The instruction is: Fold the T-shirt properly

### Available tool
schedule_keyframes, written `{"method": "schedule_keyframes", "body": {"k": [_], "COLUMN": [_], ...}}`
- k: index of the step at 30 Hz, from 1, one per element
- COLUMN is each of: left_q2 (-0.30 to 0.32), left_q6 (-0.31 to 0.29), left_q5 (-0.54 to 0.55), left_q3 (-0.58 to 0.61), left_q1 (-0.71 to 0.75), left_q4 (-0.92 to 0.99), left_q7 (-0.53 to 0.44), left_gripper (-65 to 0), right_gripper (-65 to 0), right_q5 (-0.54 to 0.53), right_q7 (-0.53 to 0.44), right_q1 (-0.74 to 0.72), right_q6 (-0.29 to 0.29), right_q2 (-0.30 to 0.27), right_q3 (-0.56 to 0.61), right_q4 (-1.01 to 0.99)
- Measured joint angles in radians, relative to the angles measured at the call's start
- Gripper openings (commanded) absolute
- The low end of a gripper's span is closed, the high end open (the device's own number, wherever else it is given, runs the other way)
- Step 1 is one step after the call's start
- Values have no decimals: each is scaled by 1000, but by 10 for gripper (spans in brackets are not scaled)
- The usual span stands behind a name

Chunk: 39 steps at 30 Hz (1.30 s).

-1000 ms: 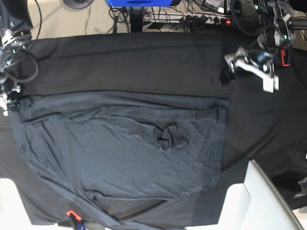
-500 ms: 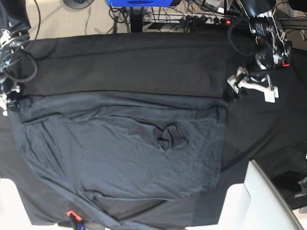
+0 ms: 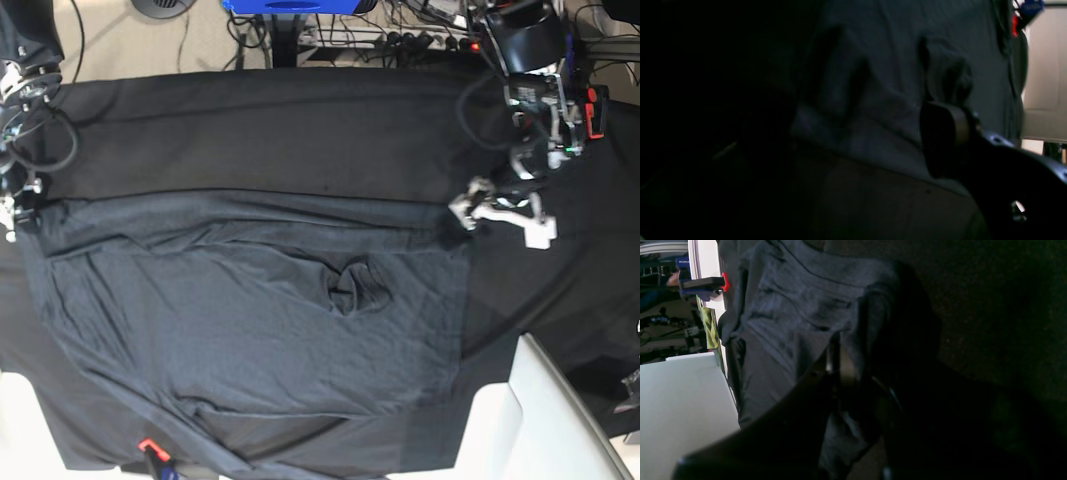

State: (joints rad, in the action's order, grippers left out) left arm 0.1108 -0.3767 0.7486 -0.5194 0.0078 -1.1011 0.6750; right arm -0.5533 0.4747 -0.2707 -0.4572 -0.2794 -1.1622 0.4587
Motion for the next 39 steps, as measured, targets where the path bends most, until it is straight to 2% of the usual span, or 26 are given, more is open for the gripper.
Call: {"method": "schedule_keyframes", "body": {"k": [7,9,10,17,20,30,32,35,39], "left_q2": [-2,-2,-2,3,0,16,24,25,26], "left_q6": [-21,-21,-21,5,10,6,6,6,6], "left_q5": [32,33,29,-1,-11,-3,-13,-9,-8], "left_q3": [-12,-12,-12,-12,-12,-14,-10,-2,-6], "left_q1": [-3,-3,-3,4,4,-31,-44,-38,-36], "left_q4": [45,45,45,56,57,114,132,133,133], "left_q7": [-29,-29,-32,-14,-7,-2,-3,-44,-43], "left_gripper": [-44,-69,-102,-471,-553,-583,-650,-650,-650], "right_gripper": [-645,-645,-645,-645,-645,-645,-645,-647,-648], "right_q5": [0,0,0,0,0,0,0,0,1], "right_q7": [0,0,0,0,0,-1,0,0,11], "right_q1": [0,0,0,0,0,0,0,0,0], "right_q6": [0,0,0,0,0,0,0,0,-1], "right_q2": [0,0,0,0,0,0,0,0,0], "right_q3": [0,0,0,0,0,0,0,0,0], "right_q4": [0,0,0,0,0,0,0,0,4]}}
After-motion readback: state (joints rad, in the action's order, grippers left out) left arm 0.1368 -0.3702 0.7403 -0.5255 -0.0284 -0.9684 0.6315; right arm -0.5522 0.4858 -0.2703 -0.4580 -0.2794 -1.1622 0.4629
